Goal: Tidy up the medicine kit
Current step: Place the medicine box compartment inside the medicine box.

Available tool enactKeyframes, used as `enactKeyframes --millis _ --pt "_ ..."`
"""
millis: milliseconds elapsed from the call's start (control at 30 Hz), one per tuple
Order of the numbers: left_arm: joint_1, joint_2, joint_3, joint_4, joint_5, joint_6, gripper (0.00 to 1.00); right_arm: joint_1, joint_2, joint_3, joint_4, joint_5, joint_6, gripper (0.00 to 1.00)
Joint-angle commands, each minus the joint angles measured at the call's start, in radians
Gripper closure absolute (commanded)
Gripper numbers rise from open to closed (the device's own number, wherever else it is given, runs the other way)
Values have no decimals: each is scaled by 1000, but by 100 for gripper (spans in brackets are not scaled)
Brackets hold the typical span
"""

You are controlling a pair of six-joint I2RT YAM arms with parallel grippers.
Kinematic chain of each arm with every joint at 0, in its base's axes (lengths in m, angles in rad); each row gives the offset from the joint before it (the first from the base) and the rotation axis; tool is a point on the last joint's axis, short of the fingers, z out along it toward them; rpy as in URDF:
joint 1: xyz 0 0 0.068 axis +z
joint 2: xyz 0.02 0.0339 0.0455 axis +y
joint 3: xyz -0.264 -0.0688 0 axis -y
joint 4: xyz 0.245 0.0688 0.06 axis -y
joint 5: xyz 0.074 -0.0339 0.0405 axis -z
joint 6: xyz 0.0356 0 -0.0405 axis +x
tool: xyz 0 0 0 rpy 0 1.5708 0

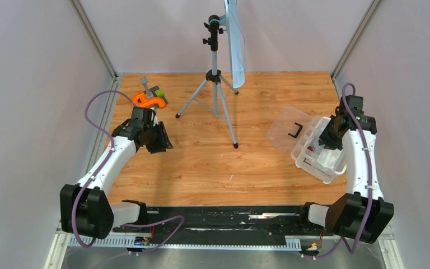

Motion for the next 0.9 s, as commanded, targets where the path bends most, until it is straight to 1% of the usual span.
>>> enactKeyframes --millis 0,100,200,367,433,533,867 --pt "8 -9 20 20 4 18 55 4 -6 143 4 15 6 100" --pt "8 -10 20 24 5 15 55 3 31 243 4 58 -7 100" --pt "8 -11 18 27 11 15 55 -2 107 336 8 80 -32 100" --pt "8 -13 14 26 16 18 55 -21 249 419 16 118 -78 100" --pt "8 -18 15 21 12 22 55 -21 281 421 16 151 -99 100" --pt "8 -24 15 18 8 26 55 -24 295 379 18 184 -121 100" --pt "8 -20 26 12 14 31 55 -48 320 308 24 144 -133 100"
